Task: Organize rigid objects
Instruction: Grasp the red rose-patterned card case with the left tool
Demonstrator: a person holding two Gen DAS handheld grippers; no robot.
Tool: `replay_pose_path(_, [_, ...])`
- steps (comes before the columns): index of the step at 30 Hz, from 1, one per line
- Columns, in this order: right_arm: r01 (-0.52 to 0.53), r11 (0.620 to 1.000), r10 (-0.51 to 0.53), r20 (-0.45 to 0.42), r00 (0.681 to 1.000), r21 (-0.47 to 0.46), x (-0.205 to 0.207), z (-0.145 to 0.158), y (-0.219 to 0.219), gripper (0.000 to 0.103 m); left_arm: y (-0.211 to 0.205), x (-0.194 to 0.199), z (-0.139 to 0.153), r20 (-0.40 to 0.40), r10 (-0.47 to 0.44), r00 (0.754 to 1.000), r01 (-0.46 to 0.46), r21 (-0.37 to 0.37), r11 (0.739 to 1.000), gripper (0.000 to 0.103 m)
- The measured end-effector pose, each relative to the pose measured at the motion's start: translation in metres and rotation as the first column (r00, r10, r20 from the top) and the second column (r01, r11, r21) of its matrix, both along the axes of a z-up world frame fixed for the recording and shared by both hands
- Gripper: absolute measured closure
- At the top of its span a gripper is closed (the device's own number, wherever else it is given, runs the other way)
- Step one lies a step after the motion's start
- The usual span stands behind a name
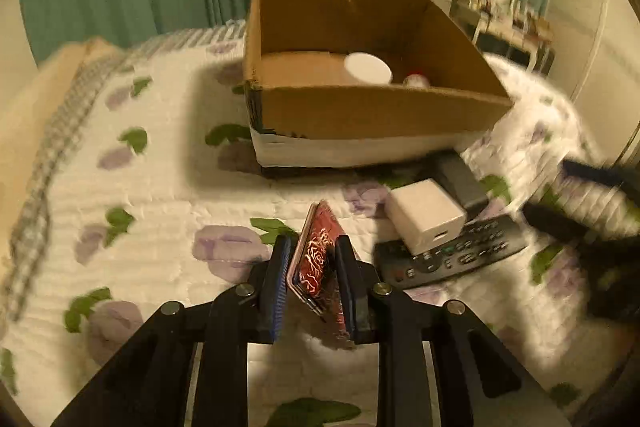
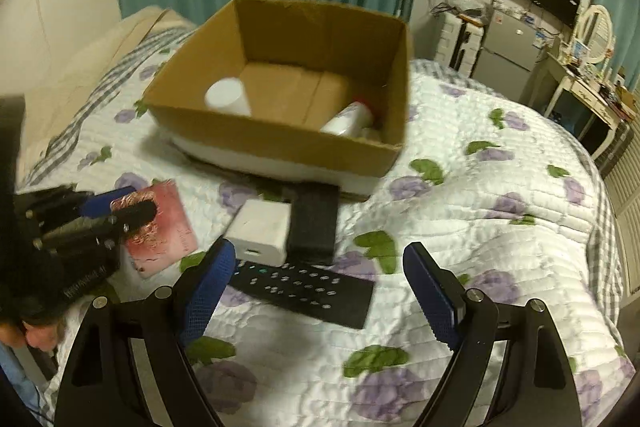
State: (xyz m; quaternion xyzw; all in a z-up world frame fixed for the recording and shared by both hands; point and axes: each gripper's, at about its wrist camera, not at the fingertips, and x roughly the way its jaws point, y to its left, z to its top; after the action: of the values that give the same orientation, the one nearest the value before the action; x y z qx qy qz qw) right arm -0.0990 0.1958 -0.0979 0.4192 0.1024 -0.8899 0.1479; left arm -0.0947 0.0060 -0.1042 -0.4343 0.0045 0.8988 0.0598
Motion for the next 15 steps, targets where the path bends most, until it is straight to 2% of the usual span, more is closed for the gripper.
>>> replay_pose_path(3, [-0.031,0.999,0.031,0.023,0.999,0.027,-0.001,-0.011,-0.017,0.017,-0.006,-0.008,-0.016,0.064,0.014,0.998,-0.012,-0.017,1.0,0.08])
replay_pose_path(6, [-0.046,0.997,0.044,0.038,0.998,0.055,-0.001,-0.02,-0.028,0.017,-0.007,-0.007,-0.018,0.065,0.011,0.998,-0.011,-0.002,1.0,0.08])
replay_pose_path(10, [-0.032,0.997,0.029,0.04,0.999,0.067,-0.002,-0.023,-0.027,0.017,-0.011,-0.012,-0.023,0.094,0.007,0.996,-0.009,0.026,1.0,0.061])
replay_pose_path(15, [-0.029,0.998,0.026,0.053,0.998,0.054,-0.003,-0.024,-0.024,0.017,-0.002,-0.008,-0.025,0.087,-0.012,0.996,0.014,-0.023,1.0,0.056])
